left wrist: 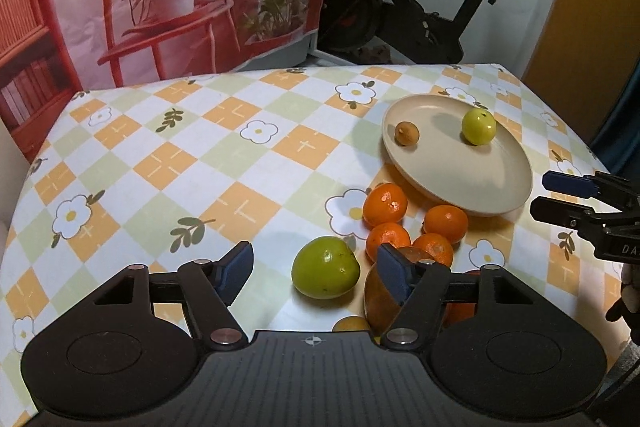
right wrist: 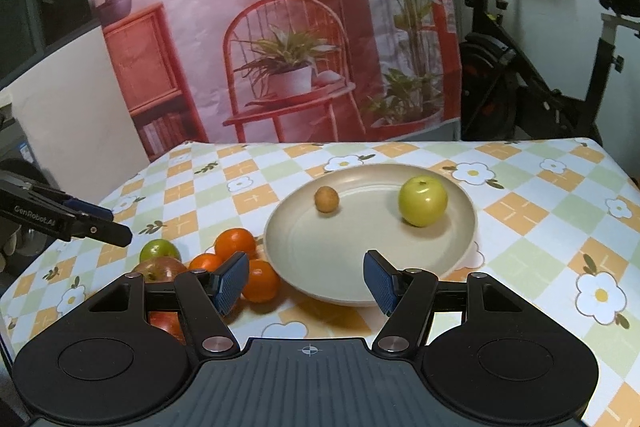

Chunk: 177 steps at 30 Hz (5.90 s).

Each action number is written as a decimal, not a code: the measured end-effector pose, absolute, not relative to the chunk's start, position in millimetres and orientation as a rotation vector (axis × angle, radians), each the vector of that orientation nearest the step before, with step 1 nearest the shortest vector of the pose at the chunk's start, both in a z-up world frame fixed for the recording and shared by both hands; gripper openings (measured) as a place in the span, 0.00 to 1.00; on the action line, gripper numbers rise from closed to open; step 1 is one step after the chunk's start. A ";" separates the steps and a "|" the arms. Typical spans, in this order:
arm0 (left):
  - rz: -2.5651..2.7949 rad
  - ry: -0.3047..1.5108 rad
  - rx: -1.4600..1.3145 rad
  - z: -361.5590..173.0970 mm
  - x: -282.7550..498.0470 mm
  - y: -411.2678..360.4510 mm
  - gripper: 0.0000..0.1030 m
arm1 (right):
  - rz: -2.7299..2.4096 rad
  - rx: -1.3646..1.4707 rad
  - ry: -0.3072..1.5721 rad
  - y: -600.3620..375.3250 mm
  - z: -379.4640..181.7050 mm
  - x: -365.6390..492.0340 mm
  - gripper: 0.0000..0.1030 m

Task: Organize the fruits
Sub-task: 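Move the left gripper to the large green fruit and close on it, then grasp a tangerine with the right gripper while the left gripper holds the green fruit, then lower the green fruit and tangerine onto the beige plate and open both grippers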

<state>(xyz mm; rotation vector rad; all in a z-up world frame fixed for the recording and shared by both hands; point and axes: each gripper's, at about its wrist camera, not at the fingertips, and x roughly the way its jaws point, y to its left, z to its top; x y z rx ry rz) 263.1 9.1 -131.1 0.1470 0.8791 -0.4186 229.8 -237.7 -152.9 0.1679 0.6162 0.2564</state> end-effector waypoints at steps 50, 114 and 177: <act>-0.439 0.932 -0.247 -188.9 276.0 40.6 0.47 | 0.301 0.310 0.970 -203.6 -177.0 287.8 0.42; -0.461 0.962 -0.438 -209.1 272.9 66.9 0.50 | 0.052 0.515 0.959 -205.6 -148.7 313.7 0.33; -0.567 0.843 0.050 -149.8 336.0 -103.8 0.49 | 0.010 0.569 0.926 -325.1 -176.2 321.3 0.33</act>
